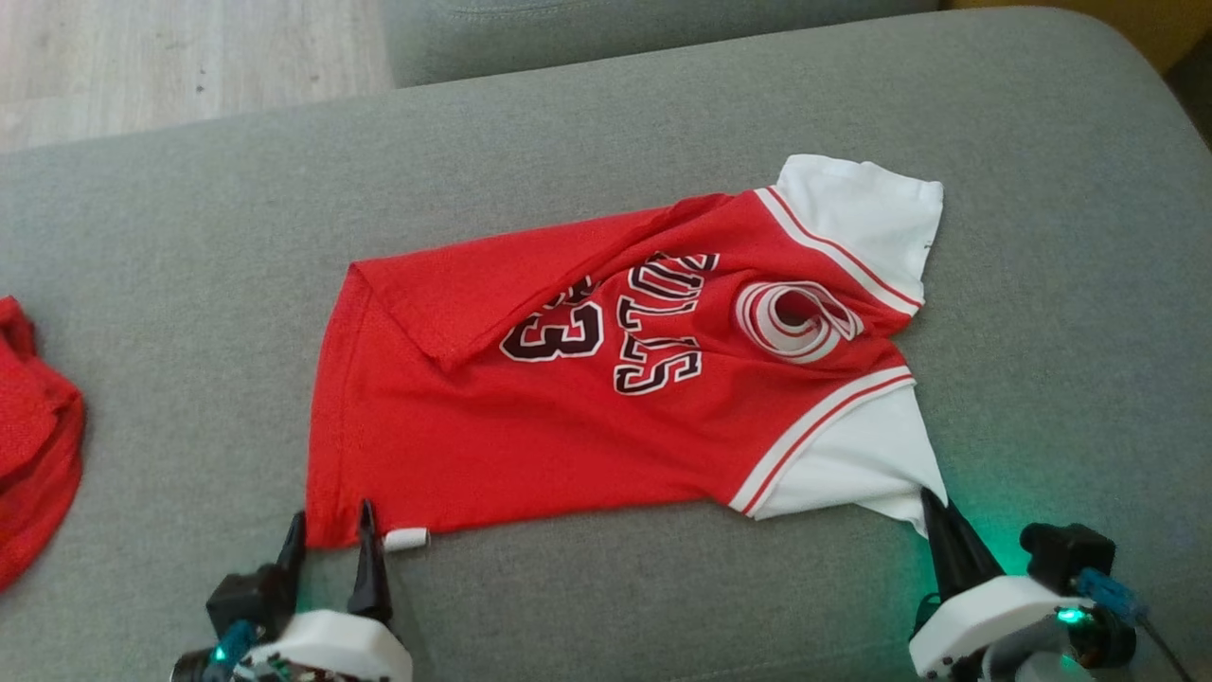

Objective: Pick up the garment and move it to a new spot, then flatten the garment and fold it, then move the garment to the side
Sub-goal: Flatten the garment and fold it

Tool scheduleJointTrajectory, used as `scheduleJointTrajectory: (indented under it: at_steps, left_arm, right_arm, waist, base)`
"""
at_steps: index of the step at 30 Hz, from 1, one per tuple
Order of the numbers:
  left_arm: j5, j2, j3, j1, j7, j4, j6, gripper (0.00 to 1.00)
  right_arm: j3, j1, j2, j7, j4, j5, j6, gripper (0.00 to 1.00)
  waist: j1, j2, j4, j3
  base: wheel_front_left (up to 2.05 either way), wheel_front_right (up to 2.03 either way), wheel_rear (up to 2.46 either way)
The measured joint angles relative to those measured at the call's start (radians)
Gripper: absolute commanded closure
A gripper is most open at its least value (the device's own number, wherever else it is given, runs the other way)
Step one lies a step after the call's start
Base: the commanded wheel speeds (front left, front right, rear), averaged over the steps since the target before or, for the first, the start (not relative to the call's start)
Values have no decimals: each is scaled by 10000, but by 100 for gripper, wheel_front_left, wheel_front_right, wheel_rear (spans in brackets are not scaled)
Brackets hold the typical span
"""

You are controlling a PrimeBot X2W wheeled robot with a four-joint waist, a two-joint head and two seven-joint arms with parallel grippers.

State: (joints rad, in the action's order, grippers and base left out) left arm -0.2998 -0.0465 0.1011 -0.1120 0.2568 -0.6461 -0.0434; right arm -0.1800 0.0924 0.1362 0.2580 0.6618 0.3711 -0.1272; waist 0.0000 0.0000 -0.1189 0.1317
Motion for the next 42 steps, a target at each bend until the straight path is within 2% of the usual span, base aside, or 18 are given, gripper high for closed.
scheduleJointTrajectory:
  at_steps: [6, 7, 8, 9, 10, 15, 22, 25, 30, 37, 42]
  left_arm:
    - [-439, -4, 291, -418, 88, -431, -282, 0]
    - [-500, -8, 347, -498, 92, -560, -286, 10]
    - [-560, -17, 401, -562, 125, -640, -291, 34]
    - [-600, -31, 470, -651, 146, -734, -372, 51]
    - [-612, -48, 570, -750, 146, -838, -412, 100]
    - [-614, -4, 604, -919, 56, -825, -533, 100]
    - [-222, 42, -251, -907, -4, 1108, -639, 100]
    - [297, -182, -362, -1339, -4, 2004, -725, 100]
    - [736, -782, -267, -3389, 0, 2731, -815, 100]
    - [911, -1336, -13, -5494, -67, 2592, -888, 100]
    - [995, -1544, 322, -6535, -382, 1862, -890, 100]
  right_arm:
    - [-73, 77, 0, 0, -96, 0, 0, 100]
    - [-98, 113, 0, 0, -111, 0, 0, 100]
    - [-113, 172, -6, 0, -148, 2, -2, 100]
    - [-117, 244, -6, 0, -201, 19, 0, 100]
    - [-125, 311, -8, 0, -265, 71, 0, 100]
    - [-121, 445, -90, 0, -750, 554, 0, 100]
    - [-224, 661, -305, -2, -2615, 2406, 0, 100]
    - [-242, 1319, -27, -2, -3415, 2890, 0, 100]
    - [-190, 3067, 786, 0, -4276, 3267, 0, 100]
    - [-656, 5331, 1657, -174, -4537, 3488, 0, 100]
    - [-972, 6791, 1808, -533, -4077, 3258, 0, 100]
  waist:
    - [0, 0, -81, 141]
    - [-1, 0, -91, 160]
    - [-1, 0, -102, 183]
    - [-1, 0, -113, 207]
    - [0, 0, -121, 222]
    - [0, 0, -83, 100]
    - [0, 0, 59, -694]
    - [-2, 0, 169, -1138]
    - [-1, 0, 458, -1757]
    - [-2, 0, 852, -2065]
    - [0, 0, 915, -1662]
  base:
    - [0, 0, 0]
    - [0, 0, 0]
    - [0, 0, 0]
    - [0, 0, 0]
    - [0, 0, 0]
    - [0, 0, 0]
    - [0, 0, 0]
    - [0, 0, 0]
    - [0, 0, 0]
    - [0, 0, 0]
    - [0, 0, 0]
